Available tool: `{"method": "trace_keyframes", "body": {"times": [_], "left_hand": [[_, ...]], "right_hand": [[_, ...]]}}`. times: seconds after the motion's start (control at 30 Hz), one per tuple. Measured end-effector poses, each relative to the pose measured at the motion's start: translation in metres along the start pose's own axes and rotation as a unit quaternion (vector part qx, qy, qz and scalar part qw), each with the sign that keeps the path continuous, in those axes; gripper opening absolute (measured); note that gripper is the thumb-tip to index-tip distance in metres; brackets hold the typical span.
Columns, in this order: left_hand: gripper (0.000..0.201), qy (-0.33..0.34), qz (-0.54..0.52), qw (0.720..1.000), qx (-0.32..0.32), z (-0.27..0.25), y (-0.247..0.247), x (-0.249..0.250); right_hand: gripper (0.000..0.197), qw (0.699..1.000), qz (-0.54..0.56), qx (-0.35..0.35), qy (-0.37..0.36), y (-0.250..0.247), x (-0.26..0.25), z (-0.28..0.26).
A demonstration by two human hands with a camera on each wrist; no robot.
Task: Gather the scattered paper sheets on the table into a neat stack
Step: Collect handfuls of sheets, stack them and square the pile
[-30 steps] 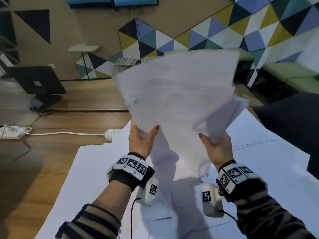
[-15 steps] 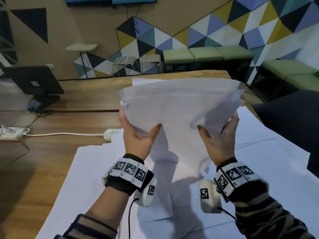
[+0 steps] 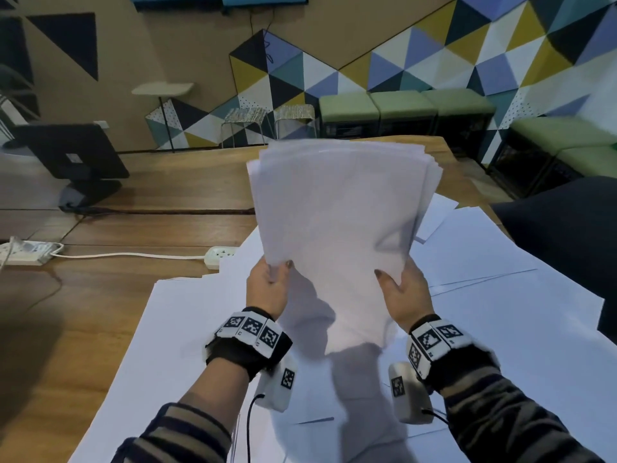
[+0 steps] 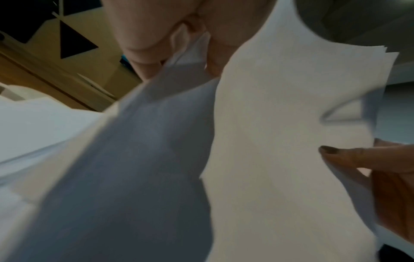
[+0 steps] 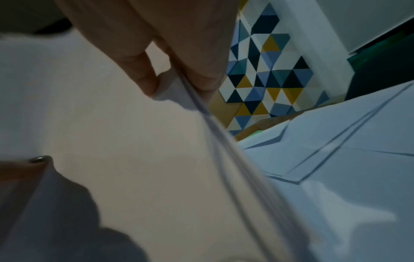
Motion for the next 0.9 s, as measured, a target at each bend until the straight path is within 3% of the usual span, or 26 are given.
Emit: {"method": "trace_keyframes", "body": {"times": [0.1, 0.2, 0.27, 0.4, 0.53, 0.73, 0.83, 0.9], "left_hand": [[0.023, 0.009, -0.024, 1.0, 0.01, 0.008, -0.021, 0.004], [0.015, -0.036, -0.017, 0.999, -0.009, 0.015, -0.05, -0.005], [0.025, -0.067, 0.061, 0.995, -0.037, 0.017, -0.066, -0.016], [0.049, -0.149, 0.251, 0.955, -0.05, 0.006, -0.1, -0.051], [0.043, -0.204, 0.283, 0.937, 0.003, -0.012, -0.145, -0.084], [0.043, -0.226, 0.315, 0.92, 0.059, -0.025, -0.203, -0.102], [0.063, -0.255, 0.362, 0.894, 0.069, -0.033, -0.215, -0.109], [0.075, -0.259, 0.372, 0.89, 0.05, -0.035, -0.21, -0.112]], "right_hand": [[0.031, 0.999, 0.027, 0.008, -0.016, 0.003, -0.013, -0.008], [0.039, 0.994, 0.039, -0.102, 0.011, 0.031, -0.008, -0.017], [0.042, 0.98, 0.006, -0.188, 0.061, 0.057, 0.005, -0.027], [0.029, 0.938, -0.004, -0.317, 0.138, 0.117, 0.008, -0.064], [0.028, 0.928, -0.037, -0.353, 0.117, 0.167, 0.003, -0.088], [0.037, 0.922, -0.089, -0.359, 0.117, 0.224, 0.005, -0.107], [0.048, 0.886, -0.15, -0.416, 0.137, 0.239, 0.006, -0.122], [0.055, 0.877, -0.206, -0.414, 0.129, 0.236, 0.013, -0.12]]}}
Point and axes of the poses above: each hand's wrist, its own z-axis towards the middle knuckle, its own y-axis out of the palm, x = y × z, the point moved 7 cm from there along z, towards the middle knuckle, and after that the axes turned 4 degrees about -x, right-handed, at the moved point
